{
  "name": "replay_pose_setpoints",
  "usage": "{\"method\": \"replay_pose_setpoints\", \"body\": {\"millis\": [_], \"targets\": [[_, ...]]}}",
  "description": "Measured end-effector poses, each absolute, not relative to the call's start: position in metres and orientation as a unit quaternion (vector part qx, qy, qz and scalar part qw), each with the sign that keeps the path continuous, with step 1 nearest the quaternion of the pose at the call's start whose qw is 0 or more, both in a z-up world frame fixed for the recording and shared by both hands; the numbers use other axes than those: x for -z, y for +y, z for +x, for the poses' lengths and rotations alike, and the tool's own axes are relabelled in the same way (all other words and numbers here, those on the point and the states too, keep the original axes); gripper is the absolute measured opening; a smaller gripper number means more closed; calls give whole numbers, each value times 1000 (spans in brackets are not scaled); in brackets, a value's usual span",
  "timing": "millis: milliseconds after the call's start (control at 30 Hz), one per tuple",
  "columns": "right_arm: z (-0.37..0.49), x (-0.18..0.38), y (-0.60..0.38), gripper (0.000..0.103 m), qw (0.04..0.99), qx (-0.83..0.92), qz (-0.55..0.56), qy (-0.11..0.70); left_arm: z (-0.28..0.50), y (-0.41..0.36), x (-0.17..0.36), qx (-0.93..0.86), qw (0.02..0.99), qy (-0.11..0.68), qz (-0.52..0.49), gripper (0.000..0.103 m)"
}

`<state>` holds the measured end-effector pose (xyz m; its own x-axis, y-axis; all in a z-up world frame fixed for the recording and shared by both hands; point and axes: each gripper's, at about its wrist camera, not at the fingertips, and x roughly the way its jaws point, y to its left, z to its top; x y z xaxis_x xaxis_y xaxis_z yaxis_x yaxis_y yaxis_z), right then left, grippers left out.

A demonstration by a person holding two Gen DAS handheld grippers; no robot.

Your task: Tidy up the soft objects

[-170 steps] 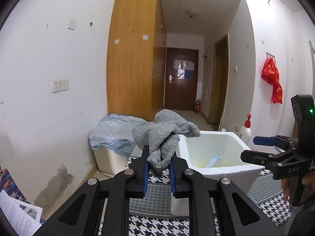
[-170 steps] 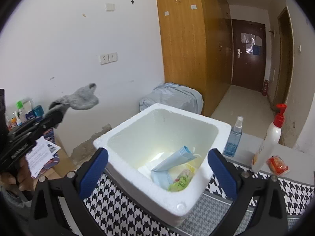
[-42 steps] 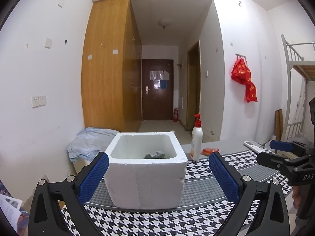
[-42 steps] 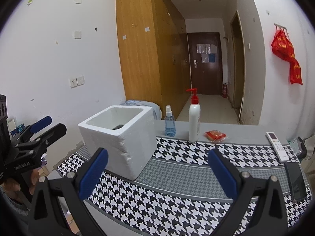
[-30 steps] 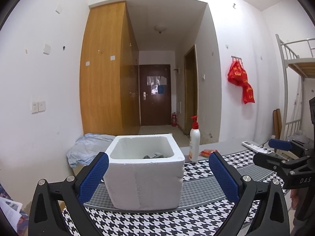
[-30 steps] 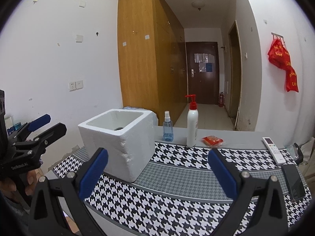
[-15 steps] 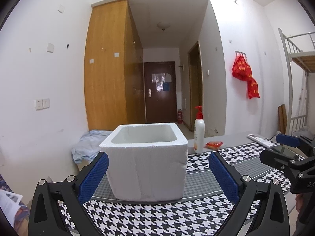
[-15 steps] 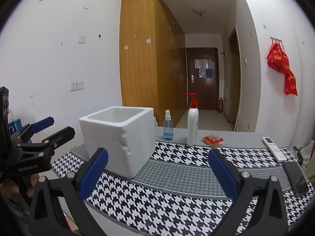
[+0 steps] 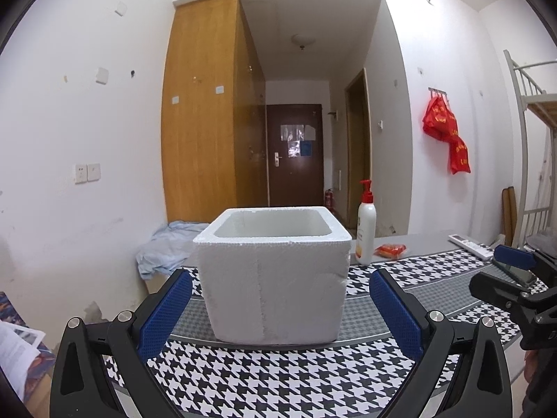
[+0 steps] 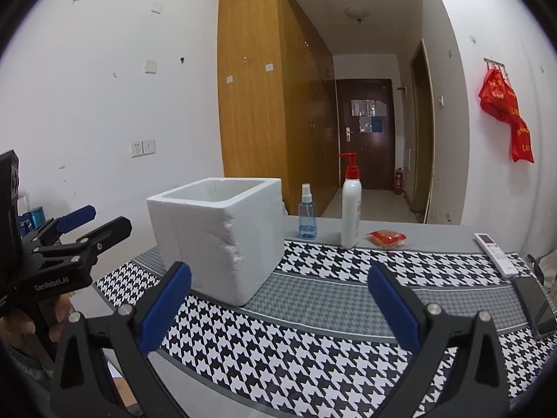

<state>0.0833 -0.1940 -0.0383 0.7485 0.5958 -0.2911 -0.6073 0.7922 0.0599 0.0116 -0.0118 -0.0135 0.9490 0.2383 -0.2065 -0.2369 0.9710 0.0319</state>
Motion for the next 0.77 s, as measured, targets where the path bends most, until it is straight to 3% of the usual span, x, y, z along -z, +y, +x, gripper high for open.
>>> {"method": "replay_pose_setpoints", "body": {"millis": [767], "targets": [[83, 43, -190, 103, 922, -353, -16, 158, 8, -9, 17, -136, 984, 115, 9, 102]]}}
